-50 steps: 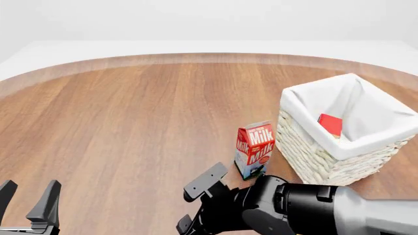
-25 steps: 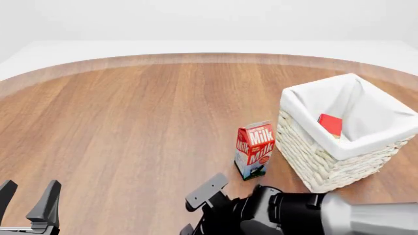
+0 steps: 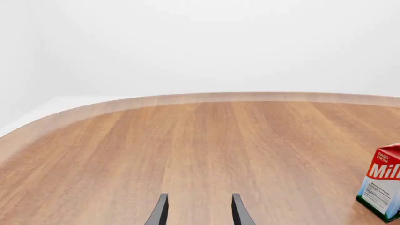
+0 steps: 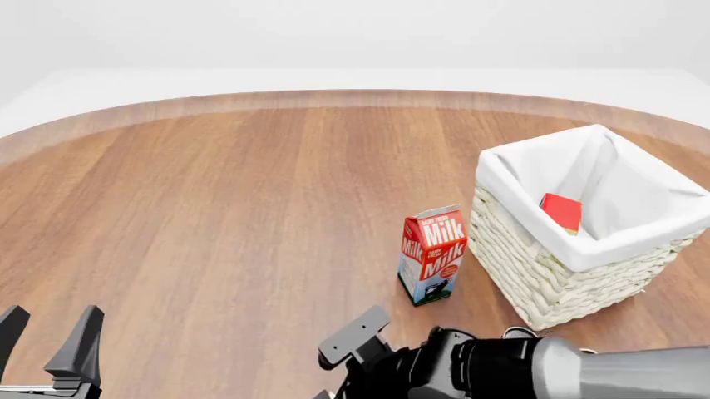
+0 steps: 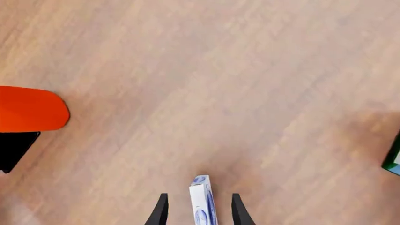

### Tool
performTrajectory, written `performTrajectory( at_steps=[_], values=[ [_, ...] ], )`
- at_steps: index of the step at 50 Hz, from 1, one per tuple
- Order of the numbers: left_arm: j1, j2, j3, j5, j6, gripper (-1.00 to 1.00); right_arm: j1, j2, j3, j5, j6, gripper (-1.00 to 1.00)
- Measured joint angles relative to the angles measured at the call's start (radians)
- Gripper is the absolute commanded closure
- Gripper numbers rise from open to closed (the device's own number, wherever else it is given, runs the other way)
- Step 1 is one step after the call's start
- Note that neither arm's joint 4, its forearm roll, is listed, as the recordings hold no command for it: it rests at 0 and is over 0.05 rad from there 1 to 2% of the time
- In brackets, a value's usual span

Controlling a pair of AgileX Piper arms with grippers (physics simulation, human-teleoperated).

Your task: Pick up the cream cheese box and the butter, and put them in the basket.

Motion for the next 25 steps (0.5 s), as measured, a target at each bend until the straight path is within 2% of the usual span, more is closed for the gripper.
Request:
performTrajectory(
  at_steps=[25],
  values=[
    [0.0,0.0,0.0,0.0,0.0,-1.0,0.002,0.024,0.04,-0.059,0.018,-1.0]
  ],
)
